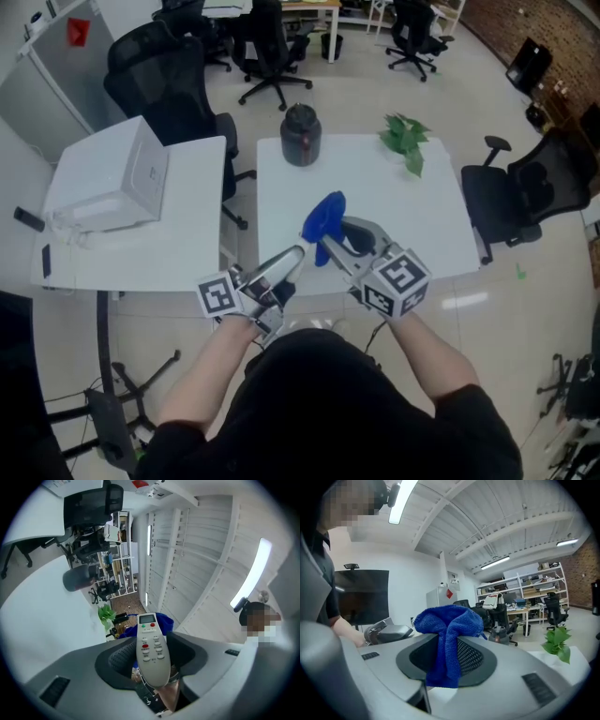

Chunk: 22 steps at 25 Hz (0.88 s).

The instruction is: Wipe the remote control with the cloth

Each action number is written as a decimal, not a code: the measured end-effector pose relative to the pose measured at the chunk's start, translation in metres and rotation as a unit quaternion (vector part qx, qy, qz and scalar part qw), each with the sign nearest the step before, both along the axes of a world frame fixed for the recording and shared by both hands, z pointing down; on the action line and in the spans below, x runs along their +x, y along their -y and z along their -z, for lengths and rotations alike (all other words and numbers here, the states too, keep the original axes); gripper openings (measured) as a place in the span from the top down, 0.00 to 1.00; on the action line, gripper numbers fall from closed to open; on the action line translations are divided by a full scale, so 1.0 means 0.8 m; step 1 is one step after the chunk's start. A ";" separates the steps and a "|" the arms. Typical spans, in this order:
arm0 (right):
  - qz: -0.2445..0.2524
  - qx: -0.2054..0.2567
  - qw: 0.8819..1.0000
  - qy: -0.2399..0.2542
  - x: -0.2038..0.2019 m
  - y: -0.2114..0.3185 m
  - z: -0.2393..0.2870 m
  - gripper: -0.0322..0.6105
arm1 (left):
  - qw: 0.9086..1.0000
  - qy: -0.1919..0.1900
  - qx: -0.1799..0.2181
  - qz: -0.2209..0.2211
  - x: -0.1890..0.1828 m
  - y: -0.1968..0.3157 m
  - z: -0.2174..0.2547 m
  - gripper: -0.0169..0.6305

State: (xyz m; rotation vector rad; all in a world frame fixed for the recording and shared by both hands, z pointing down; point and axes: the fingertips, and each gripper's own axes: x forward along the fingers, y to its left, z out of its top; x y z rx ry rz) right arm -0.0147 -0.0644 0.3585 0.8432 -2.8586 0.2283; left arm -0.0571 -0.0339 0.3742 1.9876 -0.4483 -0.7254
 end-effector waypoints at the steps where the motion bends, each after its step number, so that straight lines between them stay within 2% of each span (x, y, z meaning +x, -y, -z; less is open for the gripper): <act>1: -0.001 0.002 1.000 0.002 0.004 0.000 0.001 0.76 | 1.000 0.013 0.005 0.010 -0.002 0.003 -0.001 0.66; 3: -0.010 0.004 1.000 0.002 0.014 0.002 0.001 0.76 | 0.997 0.064 0.018 0.041 -0.010 0.010 -0.009 0.66; 4: -0.019 0.002 1.000 -0.002 0.022 0.004 -0.001 0.76 | 0.993 0.104 0.025 0.060 -0.015 0.015 -0.018 0.66; 5: -0.027 0.000 1.000 -0.008 0.029 0.005 -0.004 0.76 | 0.985 0.152 0.031 0.078 -0.020 0.021 -0.030 0.66; 6: -0.034 -0.001 0.999 -0.015 0.037 0.007 -0.010 0.76 | 0.972 0.211 0.035 0.095 -0.026 0.027 -0.046 0.66; 7: -0.040 -0.003 0.999 -0.025 0.044 0.008 -0.018 0.76 | 0.954 0.275 0.036 0.112 -0.032 0.034 -0.065 0.66; 9: -0.052 -0.013 0.997 -0.046 0.057 0.008 -0.037 0.76 | 0.907 0.397 0.032 0.140 -0.043 0.046 -0.104 0.66; 10: -0.058 -0.018 0.997 -0.057 0.063 0.007 -0.047 0.76 | 0.882 0.445 0.030 0.150 -0.048 0.050 -0.122 0.66; 12: -0.065 -0.029 0.995 -0.077 0.075 0.004 -0.065 0.76 | 0.841 0.514 0.024 0.166 -0.055 0.058 -0.154 0.66; 14: -0.072 -0.040 0.992 -0.097 0.086 0.003 -0.083 0.76 | 0.810 0.558 0.016 0.181 -0.060 0.065 -0.183 0.66; 15: -0.077 -0.046 0.990 -0.110 0.092 0.002 -0.093 0.76 | 0.798 0.573 0.010 0.188 -0.062 0.069 -0.198 0.66; 16: -0.081 -0.052 0.987 -0.125 0.097 0.000 -0.103 0.76 | 0.788 0.585 0.002 0.192 -0.063 0.071 -0.212 0.66; 18: -0.086 -0.068 0.982 -0.156 0.107 -0.003 -0.127 0.76 | 0.775 0.601 -0.017 0.195 -0.062 0.072 -0.241 0.66; 22: -0.082 -0.113 0.970 -0.201 0.124 -0.008 -0.181 0.76 | 0.767 0.611 -0.065 0.181 -0.052 0.066 -0.302 0.66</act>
